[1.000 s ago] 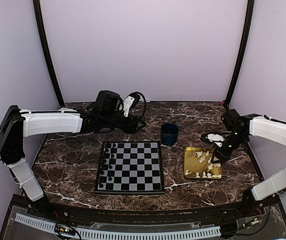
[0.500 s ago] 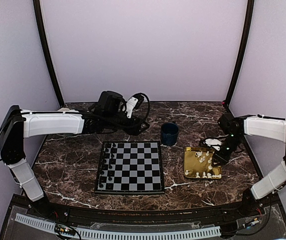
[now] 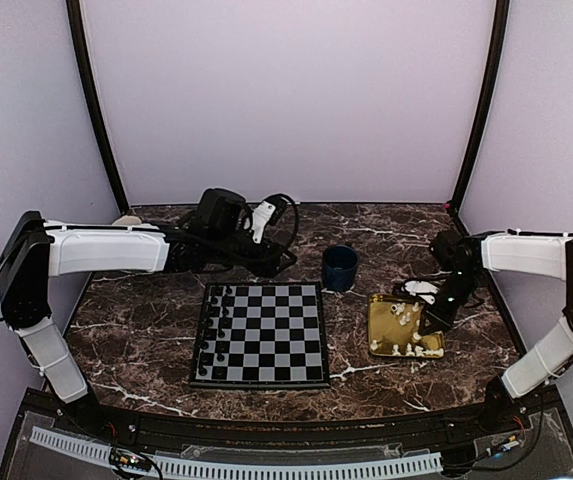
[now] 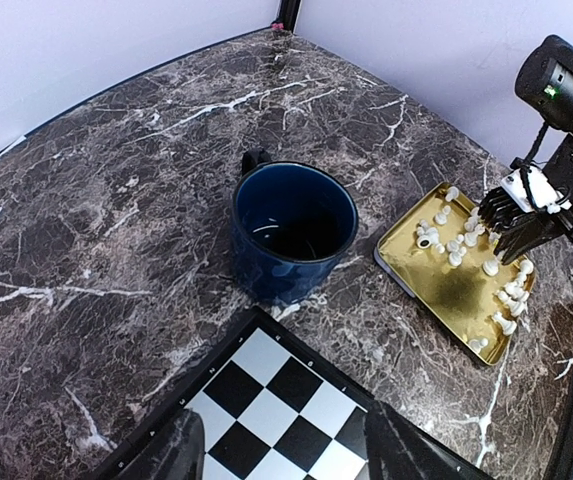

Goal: Set up the chess pieces on the board
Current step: Pick up the bishop from the storage box, then place the bishop on f1.

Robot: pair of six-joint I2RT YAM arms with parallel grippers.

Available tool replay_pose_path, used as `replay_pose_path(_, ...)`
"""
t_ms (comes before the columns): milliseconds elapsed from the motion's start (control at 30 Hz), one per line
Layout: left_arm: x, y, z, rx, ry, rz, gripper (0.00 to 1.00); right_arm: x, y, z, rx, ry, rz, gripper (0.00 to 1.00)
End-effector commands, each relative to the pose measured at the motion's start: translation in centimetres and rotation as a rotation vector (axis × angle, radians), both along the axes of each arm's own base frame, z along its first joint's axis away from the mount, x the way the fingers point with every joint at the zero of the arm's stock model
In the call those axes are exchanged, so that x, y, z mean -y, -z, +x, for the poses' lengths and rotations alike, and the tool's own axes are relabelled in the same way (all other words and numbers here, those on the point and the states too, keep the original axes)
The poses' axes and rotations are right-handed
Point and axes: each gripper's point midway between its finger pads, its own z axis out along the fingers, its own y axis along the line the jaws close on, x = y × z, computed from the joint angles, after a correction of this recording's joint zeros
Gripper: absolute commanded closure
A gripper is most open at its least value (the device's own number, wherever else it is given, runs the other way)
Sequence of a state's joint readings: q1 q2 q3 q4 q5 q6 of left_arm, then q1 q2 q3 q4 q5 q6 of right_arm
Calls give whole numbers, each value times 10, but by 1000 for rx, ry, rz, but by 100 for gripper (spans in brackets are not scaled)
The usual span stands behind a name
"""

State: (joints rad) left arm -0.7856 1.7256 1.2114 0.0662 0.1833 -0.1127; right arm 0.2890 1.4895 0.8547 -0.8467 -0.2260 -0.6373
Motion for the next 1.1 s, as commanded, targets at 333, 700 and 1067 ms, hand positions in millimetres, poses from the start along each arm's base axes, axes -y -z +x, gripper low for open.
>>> replay_pose_path(333,-27,-5,-5,27,-96,25,43,-49,-68,21,92,-107,90,99)
replay_pose_path(700,-106,7,8,11,-443,157,36,-117,-108,64,251,-305,32,98)
replay_pose_path(1067,-150,-8,6,40,-591,117,35,-205,-85,47,224,-517,0,98)
